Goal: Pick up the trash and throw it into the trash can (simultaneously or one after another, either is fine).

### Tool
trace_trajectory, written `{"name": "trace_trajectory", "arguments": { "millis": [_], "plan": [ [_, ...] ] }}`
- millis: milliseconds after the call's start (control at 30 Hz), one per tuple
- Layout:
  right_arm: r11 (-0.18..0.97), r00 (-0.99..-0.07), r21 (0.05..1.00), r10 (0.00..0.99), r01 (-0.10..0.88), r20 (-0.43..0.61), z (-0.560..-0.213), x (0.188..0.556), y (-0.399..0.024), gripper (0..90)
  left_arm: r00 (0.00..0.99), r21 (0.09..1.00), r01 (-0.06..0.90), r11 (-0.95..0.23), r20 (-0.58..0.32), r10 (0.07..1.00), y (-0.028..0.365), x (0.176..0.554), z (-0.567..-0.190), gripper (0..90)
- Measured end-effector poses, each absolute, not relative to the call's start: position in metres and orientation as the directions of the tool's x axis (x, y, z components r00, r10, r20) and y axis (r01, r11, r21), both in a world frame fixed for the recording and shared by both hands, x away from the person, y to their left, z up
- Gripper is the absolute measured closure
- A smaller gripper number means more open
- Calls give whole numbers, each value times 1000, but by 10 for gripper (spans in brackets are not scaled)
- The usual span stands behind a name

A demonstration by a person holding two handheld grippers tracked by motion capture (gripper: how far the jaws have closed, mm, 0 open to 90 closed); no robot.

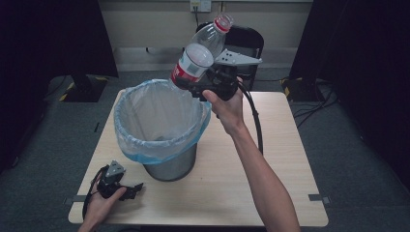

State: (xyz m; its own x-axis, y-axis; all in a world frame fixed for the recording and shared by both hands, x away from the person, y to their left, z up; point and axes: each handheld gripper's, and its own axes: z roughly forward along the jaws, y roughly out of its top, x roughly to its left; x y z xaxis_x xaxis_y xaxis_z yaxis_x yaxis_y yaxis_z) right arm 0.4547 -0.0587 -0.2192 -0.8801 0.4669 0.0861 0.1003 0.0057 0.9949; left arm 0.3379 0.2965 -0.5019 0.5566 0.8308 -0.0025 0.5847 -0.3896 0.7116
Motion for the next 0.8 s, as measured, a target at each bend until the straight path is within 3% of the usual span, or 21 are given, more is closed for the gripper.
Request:
{"name": "trace_trajectory", "arguments": {
  "millis": [333,433,800],
  "plan": [
    [32,-903,992,419,121,97,-231,452,-46,280,557,712,585,-390,-3,831,297,338,-502,0],
    [34,-910,992,403,124,100,-233,452,-43,220,557,712,585,-389,-3,831,297,338,-502,0],
    [59,-907,989,410,134,98,-237,455,-39,245,558,712,583,-391,-2,830,297,338,-502,0]
  ]
}}
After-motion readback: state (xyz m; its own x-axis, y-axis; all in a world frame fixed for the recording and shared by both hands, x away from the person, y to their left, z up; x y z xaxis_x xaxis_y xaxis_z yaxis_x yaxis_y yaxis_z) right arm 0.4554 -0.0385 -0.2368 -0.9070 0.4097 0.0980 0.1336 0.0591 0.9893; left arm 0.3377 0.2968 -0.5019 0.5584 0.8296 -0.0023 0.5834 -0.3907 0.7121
